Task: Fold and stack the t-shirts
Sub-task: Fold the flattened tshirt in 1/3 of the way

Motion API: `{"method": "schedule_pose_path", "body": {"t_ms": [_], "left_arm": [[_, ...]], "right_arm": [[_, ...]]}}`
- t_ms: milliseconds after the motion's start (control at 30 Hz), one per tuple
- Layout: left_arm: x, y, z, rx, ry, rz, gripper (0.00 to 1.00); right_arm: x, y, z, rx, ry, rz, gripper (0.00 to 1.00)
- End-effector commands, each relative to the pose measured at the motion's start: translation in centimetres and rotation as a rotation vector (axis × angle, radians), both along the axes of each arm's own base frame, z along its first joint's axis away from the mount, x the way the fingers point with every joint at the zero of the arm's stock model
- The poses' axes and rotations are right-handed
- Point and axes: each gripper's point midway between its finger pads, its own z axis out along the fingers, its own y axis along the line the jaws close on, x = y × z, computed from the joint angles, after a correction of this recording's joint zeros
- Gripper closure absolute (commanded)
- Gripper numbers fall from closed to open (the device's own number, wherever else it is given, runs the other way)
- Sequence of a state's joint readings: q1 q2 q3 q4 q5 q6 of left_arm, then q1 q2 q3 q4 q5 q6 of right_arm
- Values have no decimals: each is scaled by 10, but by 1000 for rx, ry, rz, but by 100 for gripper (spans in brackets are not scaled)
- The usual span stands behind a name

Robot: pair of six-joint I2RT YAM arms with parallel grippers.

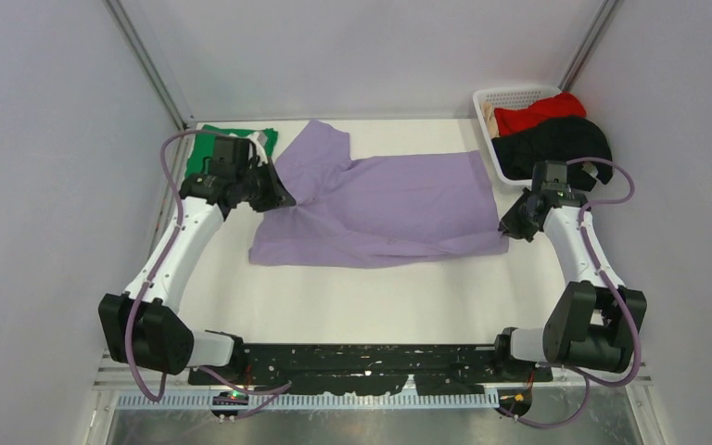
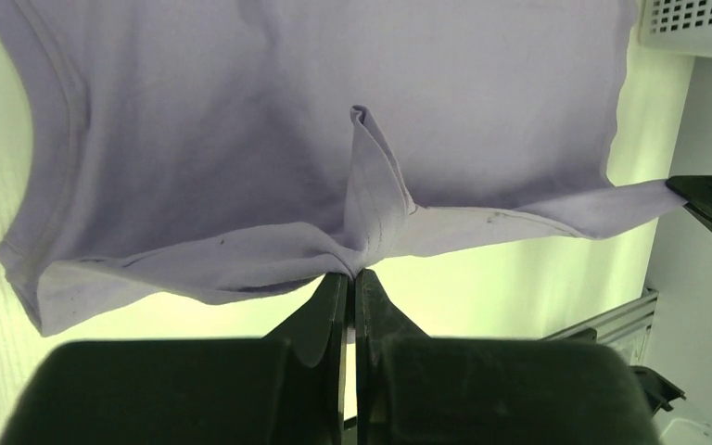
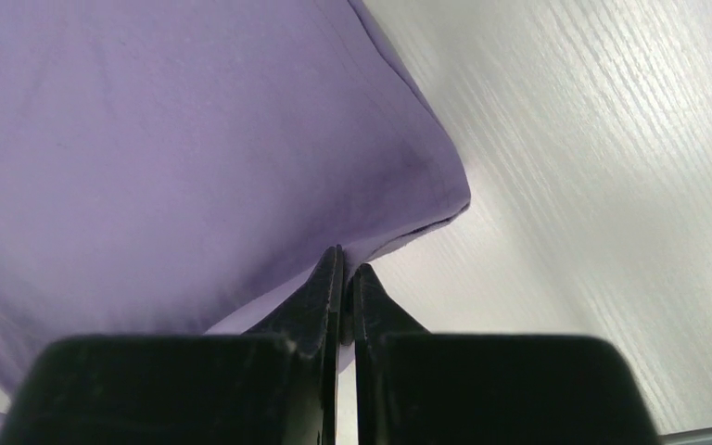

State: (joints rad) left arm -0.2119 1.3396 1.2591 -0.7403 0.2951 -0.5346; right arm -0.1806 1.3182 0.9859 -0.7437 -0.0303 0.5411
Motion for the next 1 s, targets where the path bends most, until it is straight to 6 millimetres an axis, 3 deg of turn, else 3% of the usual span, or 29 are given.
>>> {"method": "schedule_pose_path", "body": {"t_ms": [0,233,333,433,467,500,533,567,600,633,700,800,967], "left_arm": [[31,7,19,7,-107,14,100],[61,12,-1,4,-61,35,100],[86,20,-10,22,-77,69,100],[118,31,-27,38,-65,114,99],[126,33,-33,34,-54,119,94],[136,36,-37,38,-54,128,80],[145,40,-42,44,-41,147,56],[150,42,-45,48,-21,151,35],[155,45,-45,55,-18,153,8],[161,50,-47,74,-16,170,1],[168,56,-45,98,-12,197,0],[164,51,-41,72,9,177,1],[128,25,-48,-26,33,111,0]], "right_arm": [[30,-5,21,-6,-95,-30,91],[62,-3,12,24,-76,-39,85],[83,-2,-5,28,-34,-37,82],[110,-6,-6,-2,-47,-51,76],[115,-12,-15,-26,-31,-67,70],[122,-16,-17,-42,-30,-83,57],[127,-18,-17,-51,-38,-89,49],[131,-22,-15,-75,-45,-100,31],[133,-25,-14,-92,-54,-104,23],[135,-28,-10,-119,-63,-104,11],[133,-31,-3,-159,-72,-95,2],[123,-24,2,-222,-75,-49,1],[108,4,11,-258,-121,87,1]]}}
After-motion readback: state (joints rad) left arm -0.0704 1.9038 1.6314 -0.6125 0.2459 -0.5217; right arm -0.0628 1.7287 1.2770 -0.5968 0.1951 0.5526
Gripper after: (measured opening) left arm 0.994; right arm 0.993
